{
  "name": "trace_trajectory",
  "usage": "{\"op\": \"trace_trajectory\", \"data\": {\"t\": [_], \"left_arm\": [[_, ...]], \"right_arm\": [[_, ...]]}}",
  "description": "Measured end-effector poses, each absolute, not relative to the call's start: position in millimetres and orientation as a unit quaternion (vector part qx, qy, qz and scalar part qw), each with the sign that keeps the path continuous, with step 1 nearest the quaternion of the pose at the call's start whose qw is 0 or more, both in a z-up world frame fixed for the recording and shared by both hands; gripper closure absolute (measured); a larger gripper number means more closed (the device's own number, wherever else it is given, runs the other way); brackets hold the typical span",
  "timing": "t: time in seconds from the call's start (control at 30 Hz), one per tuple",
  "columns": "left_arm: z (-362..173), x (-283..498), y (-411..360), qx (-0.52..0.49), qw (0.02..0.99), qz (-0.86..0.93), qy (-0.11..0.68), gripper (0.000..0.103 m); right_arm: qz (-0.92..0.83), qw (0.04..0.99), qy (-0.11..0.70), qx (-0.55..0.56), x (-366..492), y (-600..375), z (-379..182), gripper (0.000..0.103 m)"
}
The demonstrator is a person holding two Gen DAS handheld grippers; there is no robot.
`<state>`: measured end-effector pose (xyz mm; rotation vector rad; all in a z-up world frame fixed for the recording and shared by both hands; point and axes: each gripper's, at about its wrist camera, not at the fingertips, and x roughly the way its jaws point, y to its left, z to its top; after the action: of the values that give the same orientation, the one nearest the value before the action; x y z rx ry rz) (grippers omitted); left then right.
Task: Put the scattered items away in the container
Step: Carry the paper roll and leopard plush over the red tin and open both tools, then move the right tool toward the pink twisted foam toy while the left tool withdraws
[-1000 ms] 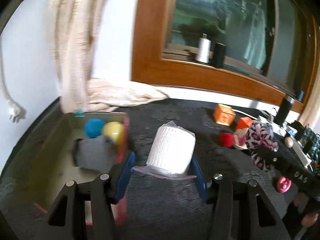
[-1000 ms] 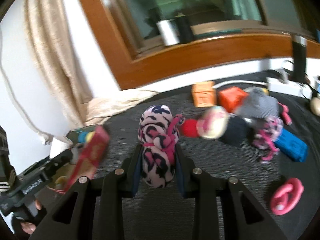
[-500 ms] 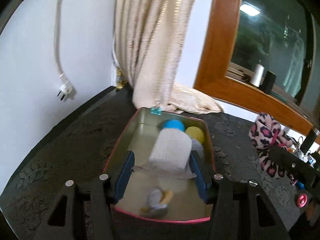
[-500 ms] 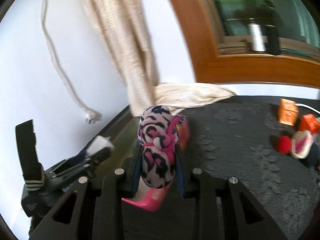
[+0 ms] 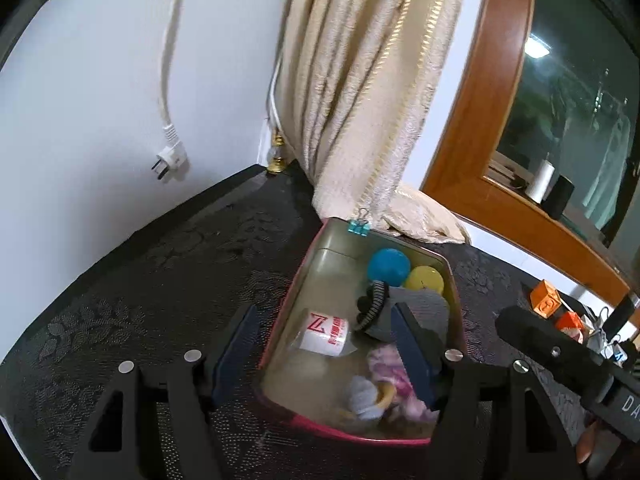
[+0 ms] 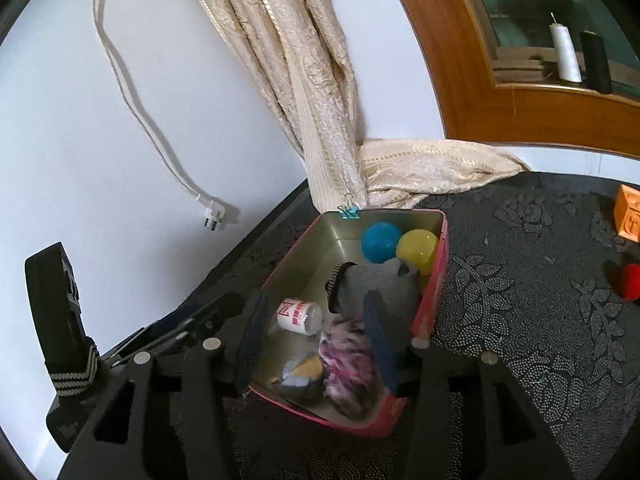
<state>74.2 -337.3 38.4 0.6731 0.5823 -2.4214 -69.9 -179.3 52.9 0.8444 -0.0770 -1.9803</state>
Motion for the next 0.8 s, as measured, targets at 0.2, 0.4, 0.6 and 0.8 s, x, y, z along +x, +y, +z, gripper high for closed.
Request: {"op": "trace_trajectory", "data": {"t": [0.2, 0.4, 0.6, 0.8], "left_arm": [[37.8, 71.5, -333.8, 0.254, 0.272, -0.903, 0.216, 0.033], [38.5, 66.5, -325.8, 0.259, 0.265, -0.904, 0.212, 0.033], [39.7, 59.0, -315.1, 0.266, 0.252, -0.908, 0.202, 0.033], [41.9, 43.7, -292.4, 0.275, 0.230, -0.915, 0.185, 0.033]], "right_arm": [[-0.816, 0.456, -0.046, 0.353, -81.5, -171.2, 49.4, 0.050], [-0.821, 0.443, -0.050, 0.357, -85.8, -164.5, 47.3, 0.050], [-0.830, 0.427, -0.052, 0.355, -87.1, -151.1, 46.2, 0.050], [-0.842, 0.401, -0.065, 0.356, -93.7, -123.6, 43.3, 0.050]]}}
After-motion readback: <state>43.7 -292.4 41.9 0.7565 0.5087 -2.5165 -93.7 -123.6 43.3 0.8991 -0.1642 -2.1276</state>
